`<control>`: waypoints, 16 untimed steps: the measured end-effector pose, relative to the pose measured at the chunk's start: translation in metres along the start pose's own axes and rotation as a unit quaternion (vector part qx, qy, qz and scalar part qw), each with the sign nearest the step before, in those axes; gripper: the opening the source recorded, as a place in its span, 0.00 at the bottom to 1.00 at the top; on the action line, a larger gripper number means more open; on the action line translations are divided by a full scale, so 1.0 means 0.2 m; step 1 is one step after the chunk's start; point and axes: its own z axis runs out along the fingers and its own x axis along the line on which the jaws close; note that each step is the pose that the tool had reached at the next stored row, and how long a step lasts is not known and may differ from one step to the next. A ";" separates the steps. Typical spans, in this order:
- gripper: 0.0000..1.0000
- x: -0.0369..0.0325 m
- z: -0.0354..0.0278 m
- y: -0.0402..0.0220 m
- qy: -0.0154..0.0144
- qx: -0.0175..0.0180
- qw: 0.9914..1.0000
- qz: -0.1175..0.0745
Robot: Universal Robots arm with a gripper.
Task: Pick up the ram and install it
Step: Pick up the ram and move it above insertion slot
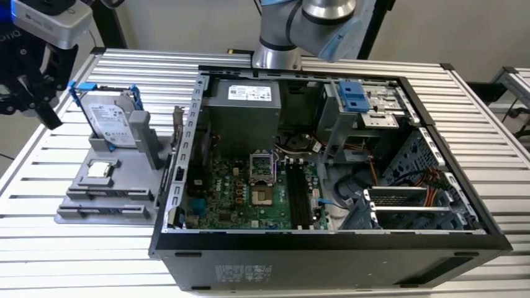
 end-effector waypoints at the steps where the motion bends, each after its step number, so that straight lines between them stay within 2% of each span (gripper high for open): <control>1: 0.00 -0.001 0.001 0.001 0.000 0.000 1.000 -0.005; 5: 0.00 -0.004 0.003 0.003 0.000 0.000 1.000 -0.026; 8: 0.00 -0.004 0.004 0.004 0.000 0.001 0.999 -0.043; 13: 0.00 -0.005 0.005 0.004 -0.005 0.009 0.998 -0.068; 14: 0.00 -0.005 0.005 0.004 -0.006 0.010 0.997 -0.073; 16: 0.00 -0.006 0.006 0.004 -0.007 0.010 0.996 -0.084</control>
